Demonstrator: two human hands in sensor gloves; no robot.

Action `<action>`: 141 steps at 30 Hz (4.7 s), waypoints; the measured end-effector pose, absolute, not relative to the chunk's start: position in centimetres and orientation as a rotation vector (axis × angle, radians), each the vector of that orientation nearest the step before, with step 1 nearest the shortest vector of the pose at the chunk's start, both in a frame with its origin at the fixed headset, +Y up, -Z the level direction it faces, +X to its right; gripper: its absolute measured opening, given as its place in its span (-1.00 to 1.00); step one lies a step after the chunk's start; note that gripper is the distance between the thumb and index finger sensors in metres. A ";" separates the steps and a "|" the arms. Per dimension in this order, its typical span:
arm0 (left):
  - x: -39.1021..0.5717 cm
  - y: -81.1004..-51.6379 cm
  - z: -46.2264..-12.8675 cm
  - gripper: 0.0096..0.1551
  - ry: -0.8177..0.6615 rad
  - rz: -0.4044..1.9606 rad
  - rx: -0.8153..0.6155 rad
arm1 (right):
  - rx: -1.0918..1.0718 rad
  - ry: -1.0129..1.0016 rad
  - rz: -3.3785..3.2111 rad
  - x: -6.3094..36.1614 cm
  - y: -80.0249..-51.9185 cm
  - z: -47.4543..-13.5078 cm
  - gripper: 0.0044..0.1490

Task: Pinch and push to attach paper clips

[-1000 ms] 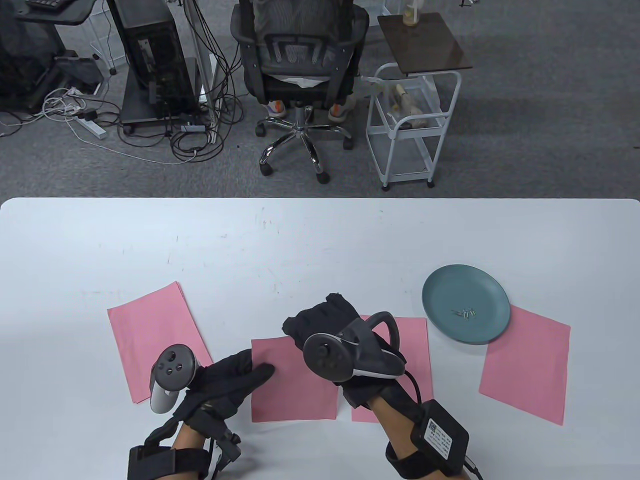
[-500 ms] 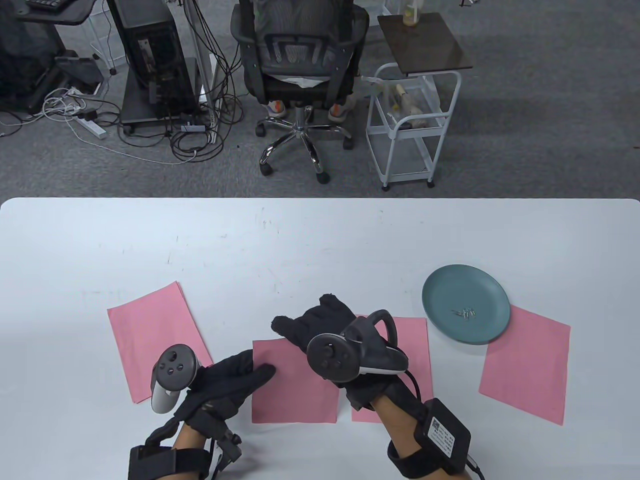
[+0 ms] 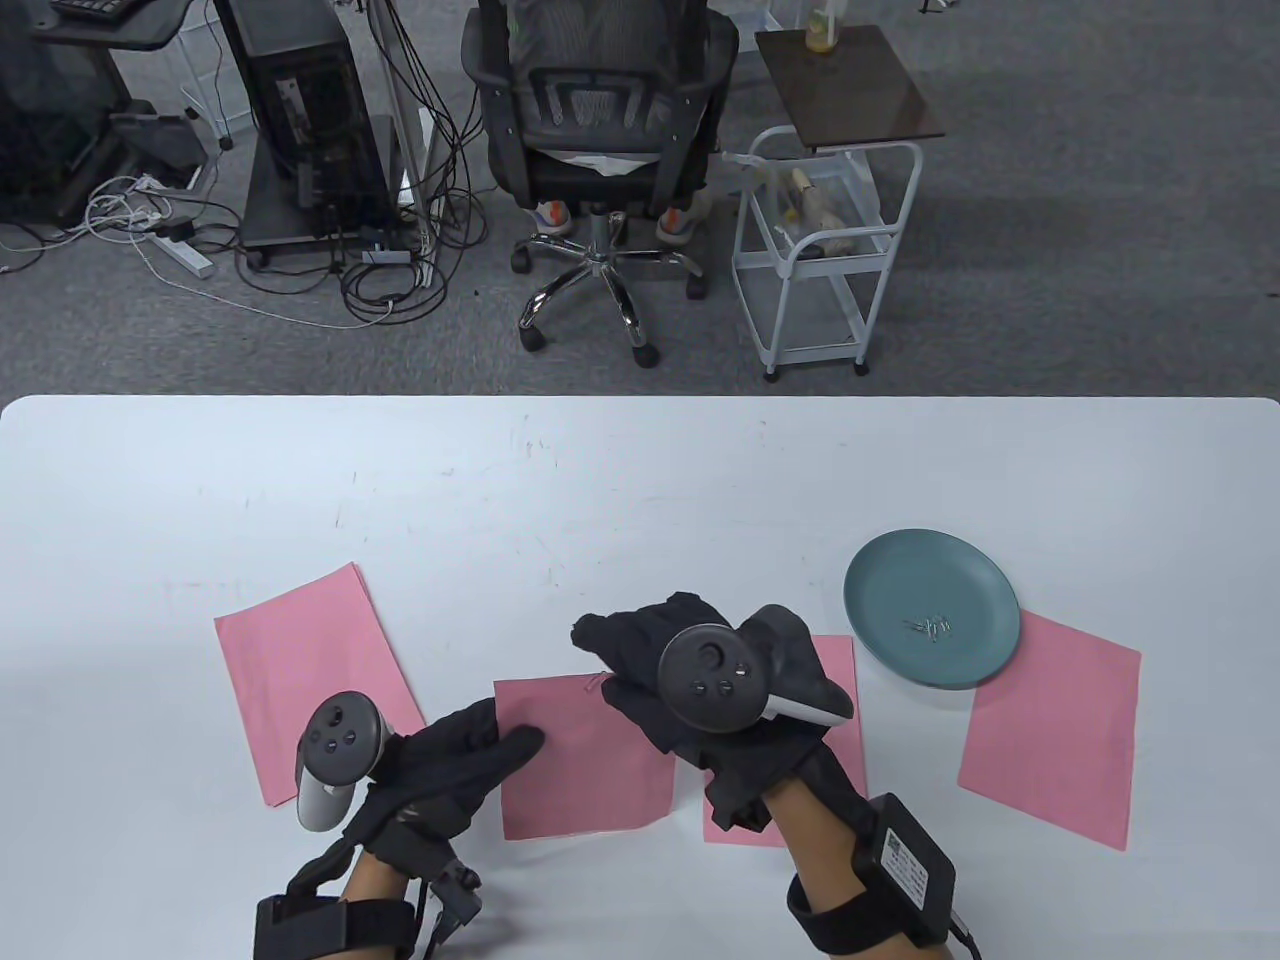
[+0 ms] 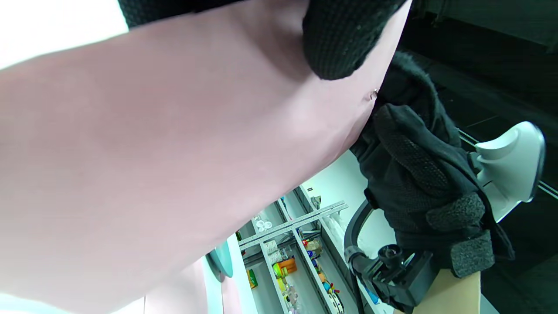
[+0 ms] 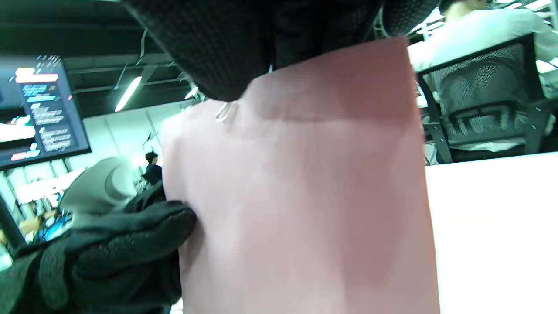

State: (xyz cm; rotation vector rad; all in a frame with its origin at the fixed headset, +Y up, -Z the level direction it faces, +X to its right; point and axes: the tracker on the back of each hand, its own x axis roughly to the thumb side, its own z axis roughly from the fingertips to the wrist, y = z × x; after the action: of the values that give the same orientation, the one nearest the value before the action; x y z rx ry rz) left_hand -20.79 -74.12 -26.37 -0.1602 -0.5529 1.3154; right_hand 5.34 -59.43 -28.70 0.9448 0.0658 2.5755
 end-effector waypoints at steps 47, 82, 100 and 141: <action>-20.5 -74.0 -26.5 -0.56 -0.564 1.315 -0.159 | 0.963 0.065 2.612 5.9 -59.1 -27.9 -0.20; -21.3 -79.0 -36.5 -0.45 0.083 1.425 -0.507 | 0.573 -0.359 2.677 24.8 -66.5 -24.6 -0.14; -20.8 -76.9 -38.1 -0.28 0.306 0.878 -0.467 | 0.513 -0.318 2.676 25.8 -66.5 -24.9 -0.15; 2.0 -75.0 -24.4 -0.21 -0.530 -0.159 -0.185 | 0.034 0.442 2.794 23.2 -74.9 -28.4 -0.10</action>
State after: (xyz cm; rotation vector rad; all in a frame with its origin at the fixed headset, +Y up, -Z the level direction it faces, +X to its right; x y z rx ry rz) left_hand 2.01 -75.02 -24.38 -0.1853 -0.5296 -0.1591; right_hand 23.15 -74.88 -28.42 0.0341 0.4420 2.7937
